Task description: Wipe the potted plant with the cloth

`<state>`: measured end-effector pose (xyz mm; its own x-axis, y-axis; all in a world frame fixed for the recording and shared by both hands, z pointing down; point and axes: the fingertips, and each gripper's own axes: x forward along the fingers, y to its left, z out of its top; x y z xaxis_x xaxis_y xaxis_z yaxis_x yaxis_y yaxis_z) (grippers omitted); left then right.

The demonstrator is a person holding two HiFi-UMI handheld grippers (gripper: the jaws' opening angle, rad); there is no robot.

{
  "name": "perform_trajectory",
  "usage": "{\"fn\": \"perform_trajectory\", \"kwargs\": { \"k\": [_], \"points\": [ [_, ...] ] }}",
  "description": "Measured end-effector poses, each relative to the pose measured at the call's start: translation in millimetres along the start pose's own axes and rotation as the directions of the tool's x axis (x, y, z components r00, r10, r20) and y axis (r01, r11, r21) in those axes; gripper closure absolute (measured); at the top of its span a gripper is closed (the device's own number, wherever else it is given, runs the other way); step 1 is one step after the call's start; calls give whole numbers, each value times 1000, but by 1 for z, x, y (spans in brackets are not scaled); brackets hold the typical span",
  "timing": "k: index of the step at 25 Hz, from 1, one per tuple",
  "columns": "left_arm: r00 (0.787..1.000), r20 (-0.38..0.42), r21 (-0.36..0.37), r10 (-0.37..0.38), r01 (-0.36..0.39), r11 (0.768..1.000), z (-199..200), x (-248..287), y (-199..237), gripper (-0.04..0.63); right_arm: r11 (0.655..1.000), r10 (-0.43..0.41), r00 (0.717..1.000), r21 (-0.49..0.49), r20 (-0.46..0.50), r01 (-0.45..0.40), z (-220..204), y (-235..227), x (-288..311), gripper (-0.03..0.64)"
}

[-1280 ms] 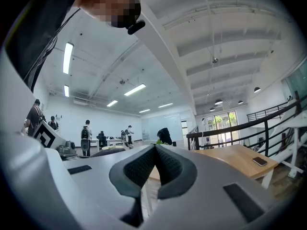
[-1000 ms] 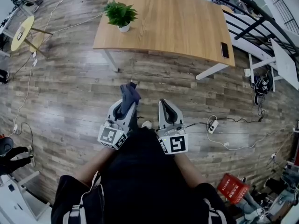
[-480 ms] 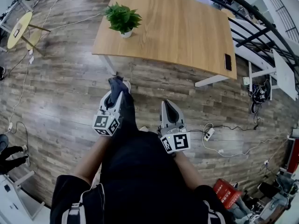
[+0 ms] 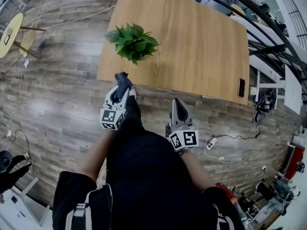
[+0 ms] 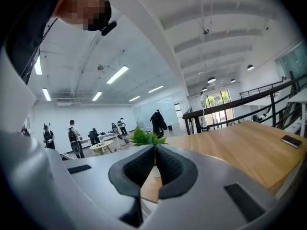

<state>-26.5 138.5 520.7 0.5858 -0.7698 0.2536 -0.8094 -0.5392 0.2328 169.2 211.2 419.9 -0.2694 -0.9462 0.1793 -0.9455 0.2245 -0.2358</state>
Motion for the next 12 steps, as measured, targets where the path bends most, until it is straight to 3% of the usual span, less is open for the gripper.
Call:
{"fn": "perform_trajectory", "kwargs": {
  "k": [4,5,8,12],
  "points": [
    [998,-55,70,-37,40,997,-10,39,39,469,995,20,999,-96,-43,-24,-9,-7,72,597],
    [996,-68,50,-55,58,997,-16,47,48,469,994,2,998,-108,-55,-8,-13,-12,87,597],
    [991,-98,-110,-86,75,991,-27,65,72,469,994,-57,993,-95,-106,47,-34,-30,125,597],
    [984,-170,-130,-56,34,991,-46,88,98,469,986,5,973,-160,-232,-43,-76,-39,169,597]
  ]
}}
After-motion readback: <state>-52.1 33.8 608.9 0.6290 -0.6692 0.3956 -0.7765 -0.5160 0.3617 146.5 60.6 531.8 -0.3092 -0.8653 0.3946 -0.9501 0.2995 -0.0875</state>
